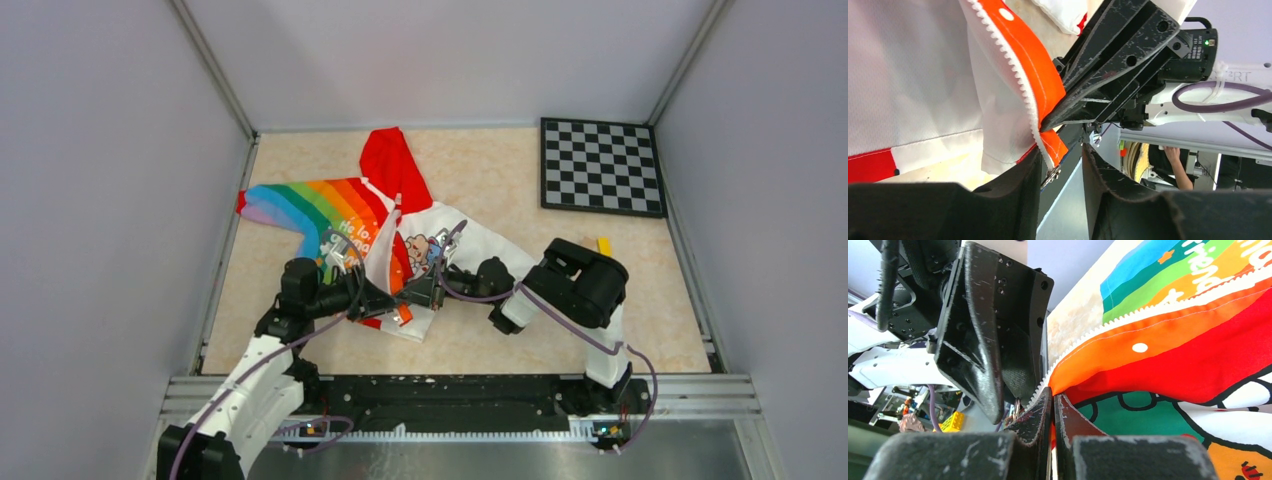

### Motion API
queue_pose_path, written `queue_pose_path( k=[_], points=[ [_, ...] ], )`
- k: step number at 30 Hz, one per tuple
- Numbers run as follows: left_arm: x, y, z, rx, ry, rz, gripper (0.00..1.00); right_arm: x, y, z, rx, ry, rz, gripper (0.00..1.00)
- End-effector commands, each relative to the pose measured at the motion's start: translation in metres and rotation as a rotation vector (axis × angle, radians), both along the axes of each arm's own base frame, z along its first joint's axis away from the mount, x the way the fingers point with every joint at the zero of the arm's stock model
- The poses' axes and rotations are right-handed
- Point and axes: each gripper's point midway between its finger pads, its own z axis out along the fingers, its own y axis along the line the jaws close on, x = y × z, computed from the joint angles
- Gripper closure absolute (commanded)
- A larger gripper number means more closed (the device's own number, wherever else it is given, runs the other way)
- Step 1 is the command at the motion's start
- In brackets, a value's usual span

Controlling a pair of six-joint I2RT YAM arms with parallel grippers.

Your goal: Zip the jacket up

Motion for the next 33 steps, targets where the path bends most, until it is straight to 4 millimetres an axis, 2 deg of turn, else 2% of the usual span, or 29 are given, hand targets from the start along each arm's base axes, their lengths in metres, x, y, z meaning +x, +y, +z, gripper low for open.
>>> queue_pose_path(
  k=[1,10,18,19,22,26,28,33],
  points=[
    [0.010,0.000,0.007,0.000,-0.028,0.020,0.64,0.005,-0.001,0.027,0.100,-0.082,-0.009,1.00],
    [0.027,0.004,0.005,0.077,-0.082,0.031,0.76,0.007,-0.002,0.027,0.084,-0.067,-0.028,1.00],
    [0.034,0.002,0.008,0.102,-0.091,-0.004,1.00,0.016,-0.003,0.020,0.022,-0.018,-0.075,1.00],
    [0.036,0.002,0.010,0.110,-0.106,-0.005,1.00,0.018,-0.005,0.019,0.004,-0.006,-0.089,0.97],
    [0.043,0.010,0.013,0.204,-0.172,0.011,1.00,0.027,-0.013,0.005,-0.141,0.041,-0.147,0.79],
    [0.062,0.023,0.029,0.412,-0.320,0.081,1.00,0.038,-0.033,-0.005,-0.358,-0.053,-0.214,0.58],
    [0.069,0.024,0.035,0.480,-0.370,0.101,1.00,0.037,-0.035,0.007,-0.381,-0.125,-0.198,0.52],
    [0.076,0.016,0.038,0.496,-0.353,0.089,1.00,0.026,-0.026,0.039,-0.308,-0.209,-0.172,0.50]
  ],
)
